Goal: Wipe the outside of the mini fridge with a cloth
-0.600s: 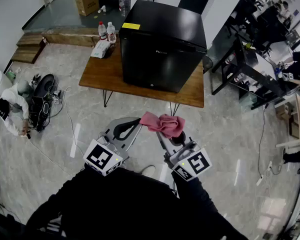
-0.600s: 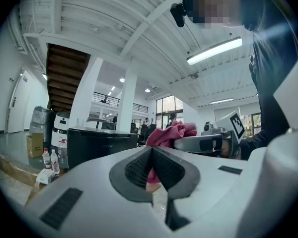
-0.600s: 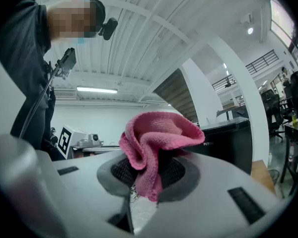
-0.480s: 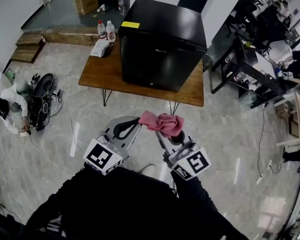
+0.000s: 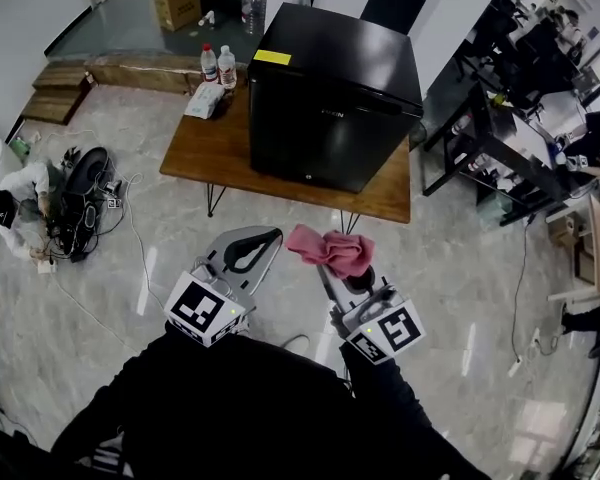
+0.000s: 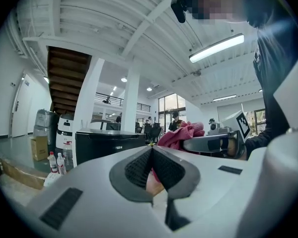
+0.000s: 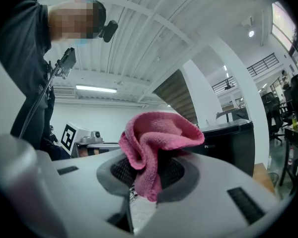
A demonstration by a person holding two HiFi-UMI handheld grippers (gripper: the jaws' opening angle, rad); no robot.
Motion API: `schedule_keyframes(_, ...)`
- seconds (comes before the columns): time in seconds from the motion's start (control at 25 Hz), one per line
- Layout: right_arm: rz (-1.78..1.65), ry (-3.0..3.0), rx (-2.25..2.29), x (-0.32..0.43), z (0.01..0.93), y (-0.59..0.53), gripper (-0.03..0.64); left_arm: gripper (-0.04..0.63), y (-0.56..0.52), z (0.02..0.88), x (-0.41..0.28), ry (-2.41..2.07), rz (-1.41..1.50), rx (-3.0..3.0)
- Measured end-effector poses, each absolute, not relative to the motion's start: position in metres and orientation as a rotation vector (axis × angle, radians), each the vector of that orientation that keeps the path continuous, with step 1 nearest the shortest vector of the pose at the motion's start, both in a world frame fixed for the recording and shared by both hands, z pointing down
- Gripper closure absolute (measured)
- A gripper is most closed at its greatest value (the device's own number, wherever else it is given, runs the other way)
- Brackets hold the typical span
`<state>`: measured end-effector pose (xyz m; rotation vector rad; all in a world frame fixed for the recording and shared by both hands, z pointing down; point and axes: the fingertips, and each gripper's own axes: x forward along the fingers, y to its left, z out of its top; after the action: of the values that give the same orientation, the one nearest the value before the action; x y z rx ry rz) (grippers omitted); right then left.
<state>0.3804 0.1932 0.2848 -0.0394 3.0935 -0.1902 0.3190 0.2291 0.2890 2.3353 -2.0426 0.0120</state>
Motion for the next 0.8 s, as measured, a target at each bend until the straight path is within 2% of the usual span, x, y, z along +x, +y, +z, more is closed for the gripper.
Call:
schedule_keyframes(0.4,-0.038,3.1,-0.136,0.279,0.261,0.183,0.531,0.591,0.22,0.254,0.216,-2.091,-0.041,2.367)
schedule_keyframes(0.8,0.021,3.117,-0.226,0.209,0.244,0.148,0.531,0.591,0.184,0.235,0.147,-2.002,0.006,2.453)
